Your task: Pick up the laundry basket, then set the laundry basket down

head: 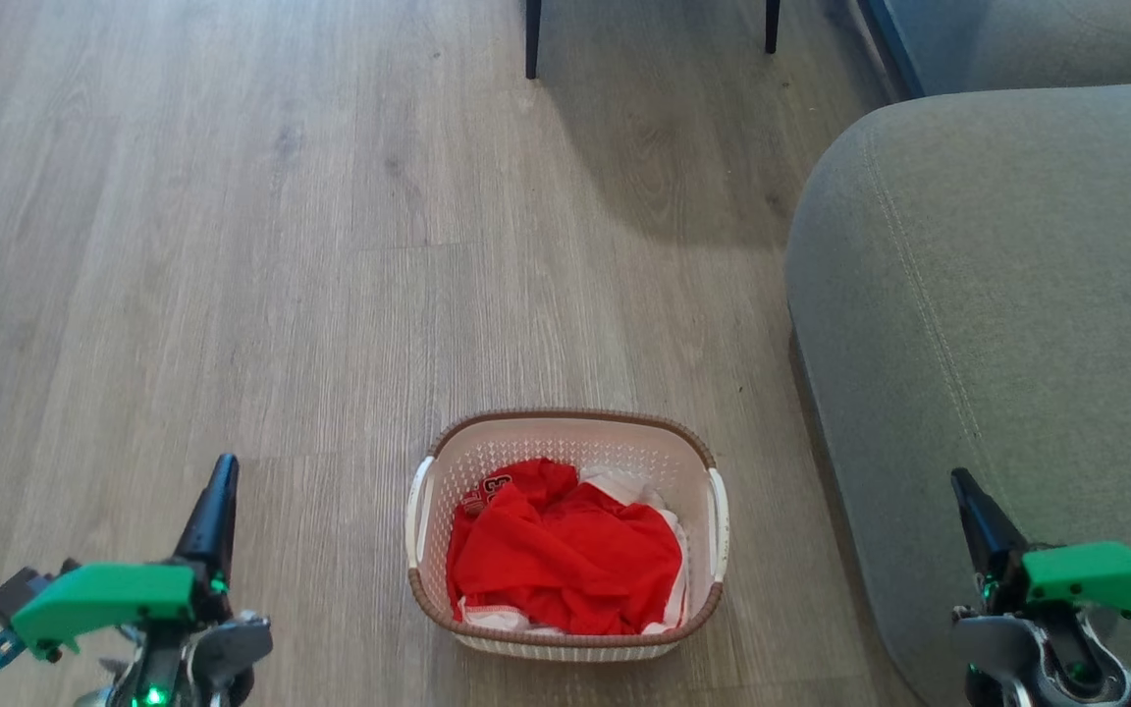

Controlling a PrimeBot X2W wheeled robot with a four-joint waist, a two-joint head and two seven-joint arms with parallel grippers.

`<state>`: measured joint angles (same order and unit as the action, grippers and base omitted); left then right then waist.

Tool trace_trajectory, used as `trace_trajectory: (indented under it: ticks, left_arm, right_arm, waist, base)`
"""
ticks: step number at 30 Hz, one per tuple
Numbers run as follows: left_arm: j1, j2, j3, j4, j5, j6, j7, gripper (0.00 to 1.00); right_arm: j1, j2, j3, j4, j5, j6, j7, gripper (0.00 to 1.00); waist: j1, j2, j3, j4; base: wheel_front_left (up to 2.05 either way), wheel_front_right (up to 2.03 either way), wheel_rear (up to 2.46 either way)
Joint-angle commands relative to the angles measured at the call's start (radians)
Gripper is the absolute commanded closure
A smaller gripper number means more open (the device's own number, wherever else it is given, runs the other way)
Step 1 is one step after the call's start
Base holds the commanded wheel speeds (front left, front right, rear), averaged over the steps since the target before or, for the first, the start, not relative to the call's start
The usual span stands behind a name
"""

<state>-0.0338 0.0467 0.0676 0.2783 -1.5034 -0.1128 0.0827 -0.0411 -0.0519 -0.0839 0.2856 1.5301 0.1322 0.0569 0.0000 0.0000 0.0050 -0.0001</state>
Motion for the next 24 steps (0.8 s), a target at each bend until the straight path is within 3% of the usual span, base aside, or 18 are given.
trace_trajectory:
  ticks: [1, 7, 24]
  left_arm:
    - [-0.063, 0.004, 0.036, -0.032, -0.035, -0.011, 0.013, 1.00]
    - [-0.074, 0.004, 0.046, -0.033, -0.103, -0.018, 0.030, 1.00]
    - [-0.074, 0.004, 0.046, -0.033, -0.105, -0.018, 0.031, 1.00]
  right_arm:
    - [-0.061, -0.019, 0.009, -0.041, 0.037, -0.001, 0.015, 1.00]
    - [-0.064, -0.019, -0.001, -0.042, 0.100, -0.002, 0.033, 1.00]
    - [-0.065, -0.015, -0.007, -0.042, 0.098, -0.002, 0.038, 1.00]
  waist:
    - [0.0000, 0.0000, 0.000, 0.000]
    - [0.0000, 0.0000, -0.002, 0.000]
    - [0.0000, 0.0000, -0.002, 0.000]
  base:
    - [0.00, 0.00, 0.00]
    - [0.00, 0.00, 0.00]
    - [0.00, 0.00, 0.00]
